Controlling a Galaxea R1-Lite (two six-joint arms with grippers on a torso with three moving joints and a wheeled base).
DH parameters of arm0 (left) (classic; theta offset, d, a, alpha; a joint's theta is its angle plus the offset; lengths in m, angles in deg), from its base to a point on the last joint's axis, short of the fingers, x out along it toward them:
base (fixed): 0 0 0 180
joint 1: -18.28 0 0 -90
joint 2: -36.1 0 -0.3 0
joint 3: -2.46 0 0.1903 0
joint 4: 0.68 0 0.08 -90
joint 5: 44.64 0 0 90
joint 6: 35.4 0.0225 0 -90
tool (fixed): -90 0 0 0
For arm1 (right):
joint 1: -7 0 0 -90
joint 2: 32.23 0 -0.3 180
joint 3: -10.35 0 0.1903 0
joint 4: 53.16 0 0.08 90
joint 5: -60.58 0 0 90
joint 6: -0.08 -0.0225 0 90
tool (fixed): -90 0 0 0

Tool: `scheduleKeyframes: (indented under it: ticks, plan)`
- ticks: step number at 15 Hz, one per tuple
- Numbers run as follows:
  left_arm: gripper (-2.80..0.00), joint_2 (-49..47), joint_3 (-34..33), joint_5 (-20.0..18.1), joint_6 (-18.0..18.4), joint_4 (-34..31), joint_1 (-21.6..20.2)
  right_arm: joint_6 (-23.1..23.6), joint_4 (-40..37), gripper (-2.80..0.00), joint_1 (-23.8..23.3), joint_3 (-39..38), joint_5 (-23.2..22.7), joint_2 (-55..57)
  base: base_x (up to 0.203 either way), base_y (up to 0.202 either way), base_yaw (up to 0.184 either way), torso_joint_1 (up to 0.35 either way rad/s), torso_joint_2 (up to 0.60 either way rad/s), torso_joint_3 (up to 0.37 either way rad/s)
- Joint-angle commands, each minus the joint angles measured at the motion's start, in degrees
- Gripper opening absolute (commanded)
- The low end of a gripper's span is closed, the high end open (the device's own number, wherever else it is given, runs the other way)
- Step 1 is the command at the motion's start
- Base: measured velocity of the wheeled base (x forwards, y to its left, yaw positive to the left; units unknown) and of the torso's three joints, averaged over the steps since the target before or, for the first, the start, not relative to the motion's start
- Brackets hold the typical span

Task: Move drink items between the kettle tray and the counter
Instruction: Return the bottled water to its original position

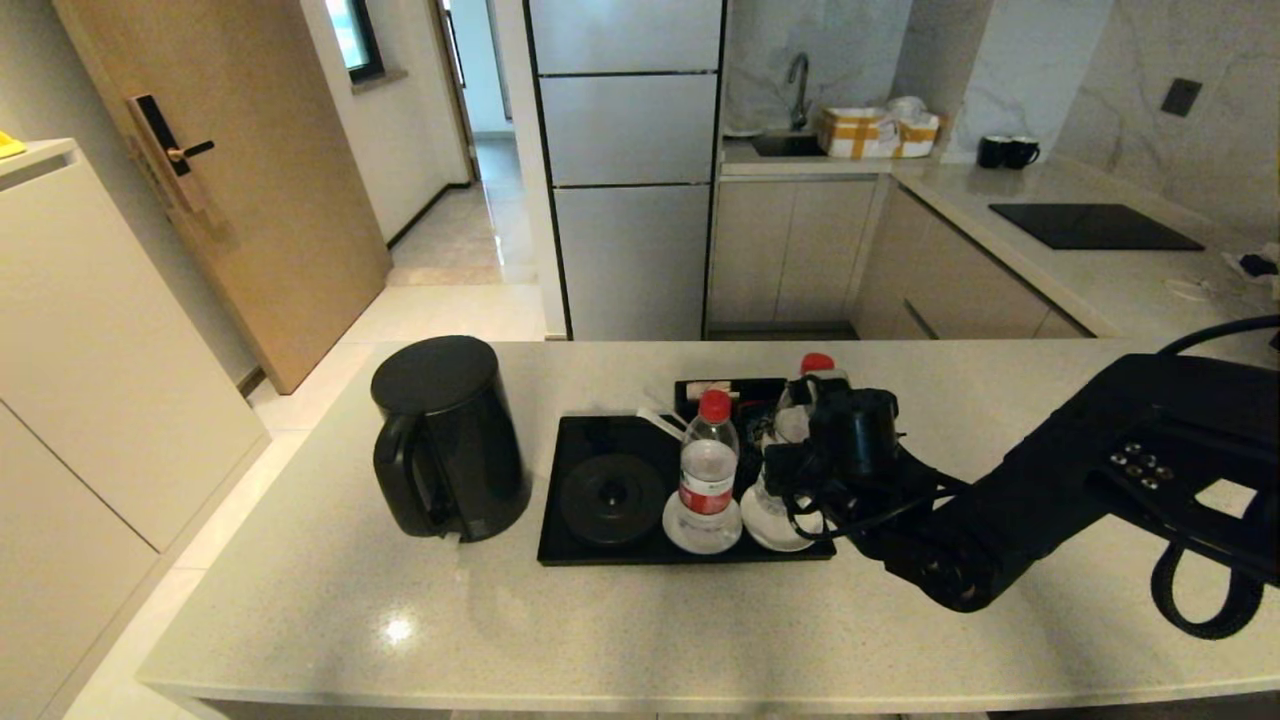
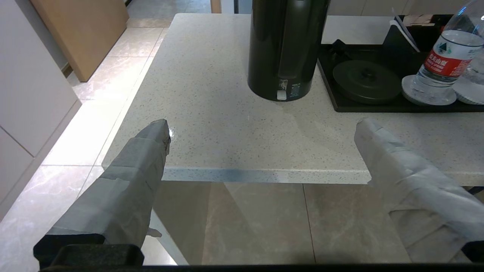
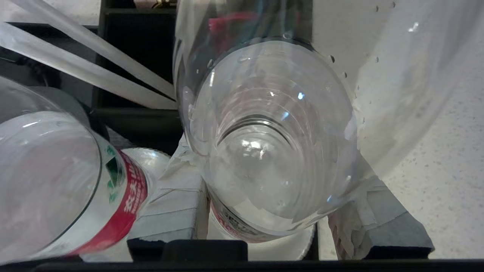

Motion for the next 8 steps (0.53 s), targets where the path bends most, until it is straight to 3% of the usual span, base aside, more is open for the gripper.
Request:
scheduleKeyframes:
  ticks: [1,8]
  plan:
    - [0.00,0.0,0.0,0.0,0.0,0.0,0.0,0.0,1.4,-2.80,-0.2,0.2,0.3,2.1,0.000,0.000,0.000,0.000,0.00,0.000]
    - [0.00,0.0,0.1,0.0,0.0,-0.2,0.0,0.3,8.7,-2.80,0.3,-6.4,2.4,3.9,0.000,0.000,0.000,0.000,0.00,0.000]
